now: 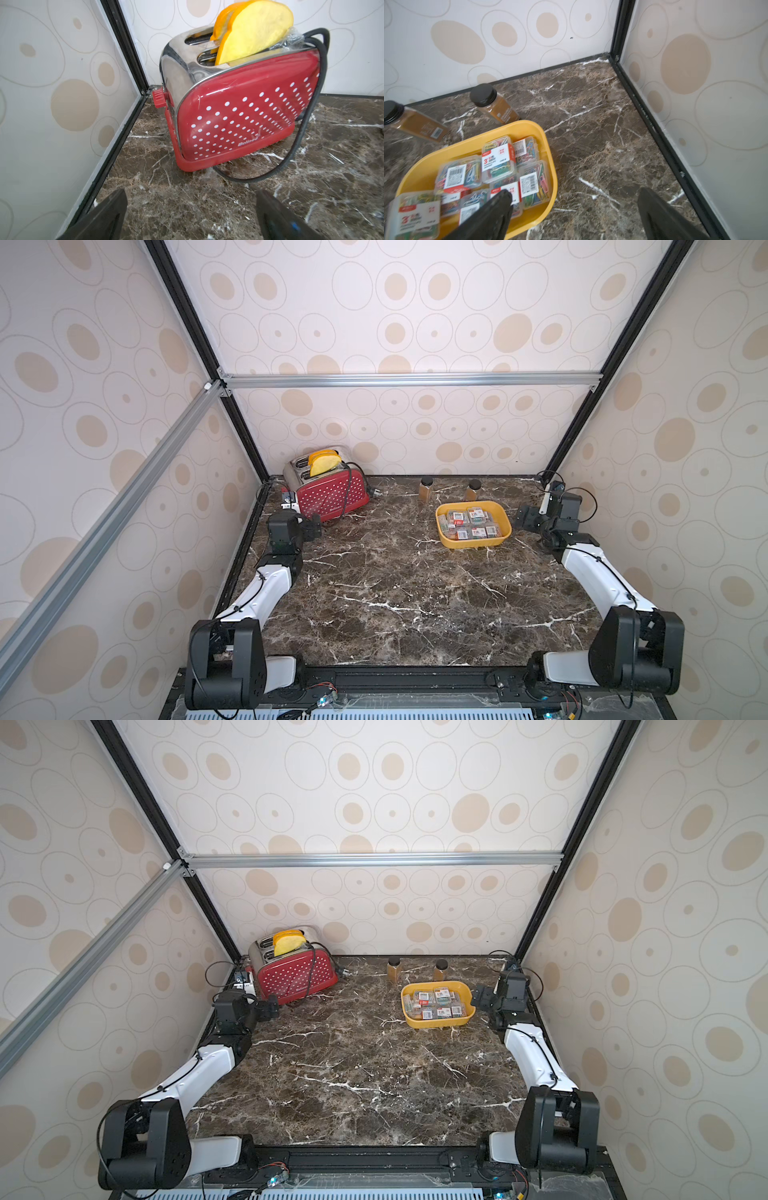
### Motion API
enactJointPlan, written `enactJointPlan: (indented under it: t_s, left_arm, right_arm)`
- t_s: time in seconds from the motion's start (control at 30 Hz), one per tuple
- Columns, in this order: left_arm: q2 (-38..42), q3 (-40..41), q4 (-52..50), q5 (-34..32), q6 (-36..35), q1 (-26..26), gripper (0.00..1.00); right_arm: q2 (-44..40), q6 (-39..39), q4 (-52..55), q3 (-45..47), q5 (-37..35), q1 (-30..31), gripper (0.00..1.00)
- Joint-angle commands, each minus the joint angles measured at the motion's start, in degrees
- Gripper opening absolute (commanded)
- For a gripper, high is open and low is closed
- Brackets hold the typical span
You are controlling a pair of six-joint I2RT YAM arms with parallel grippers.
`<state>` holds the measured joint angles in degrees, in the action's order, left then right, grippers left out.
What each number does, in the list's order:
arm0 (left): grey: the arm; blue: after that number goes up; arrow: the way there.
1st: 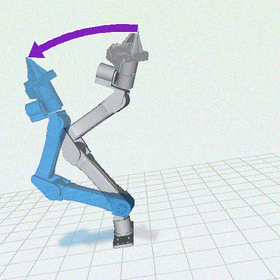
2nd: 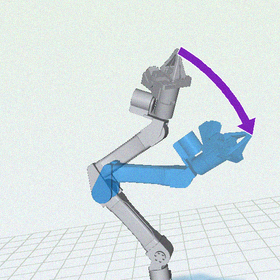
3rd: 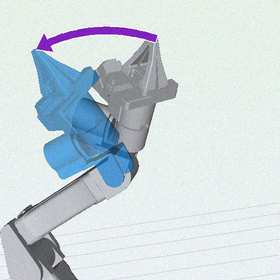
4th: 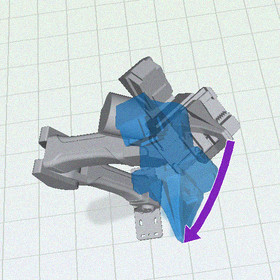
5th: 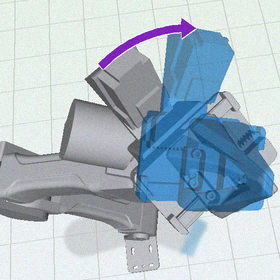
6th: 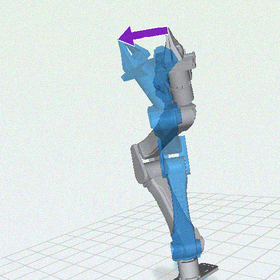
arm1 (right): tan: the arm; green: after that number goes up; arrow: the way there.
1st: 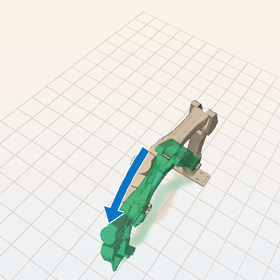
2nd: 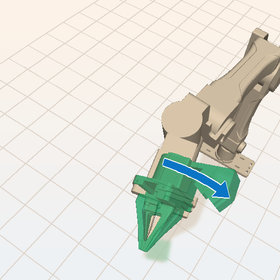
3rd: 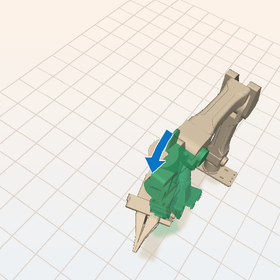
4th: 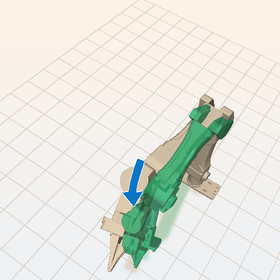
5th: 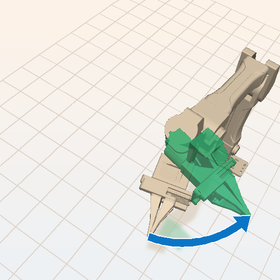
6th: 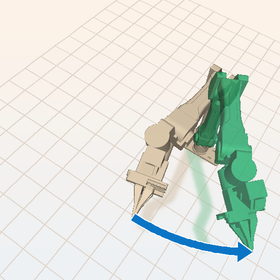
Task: Take the paper clips out of the storage box
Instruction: Pick up the boxed paper clips from the storage box.
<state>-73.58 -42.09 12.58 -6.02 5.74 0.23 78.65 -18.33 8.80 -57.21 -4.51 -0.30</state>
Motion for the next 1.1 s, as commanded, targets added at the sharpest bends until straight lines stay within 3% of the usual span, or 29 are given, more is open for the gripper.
enactJointPlan:
  t_s: [0.0, 0.33, 0.73, 1.07]
  left_arm:
    - [1.3, -4.7, -7.9, 2.3, 4.4, 0.9, 0.99]
    - [-0.6, -17.4, -24.3, 4.0, 13.0, 4.6, 0.99]
    - [-4.4, -25.7, -33.7, -1.5, 13.7, 15.6, 0.99]
    - [-10.2, -36.0, -42.3, 1.0, 11.8, 16.1, 0.99]
  right_arm:
    - [2.6, -0.7, 10.2, -4.4, 6.6, 0.3, 1.0]
    - [12.4, 4.1, 22.1, -16.3, 9.5, 2.4, 0.92]
    - [20.3, 10.7, 28.7, -27.3, 8.6, 3.9, 0.93]
    - [27.2, 15.9, 34.3, -36.0, 11.6, 6.0, 0.93]
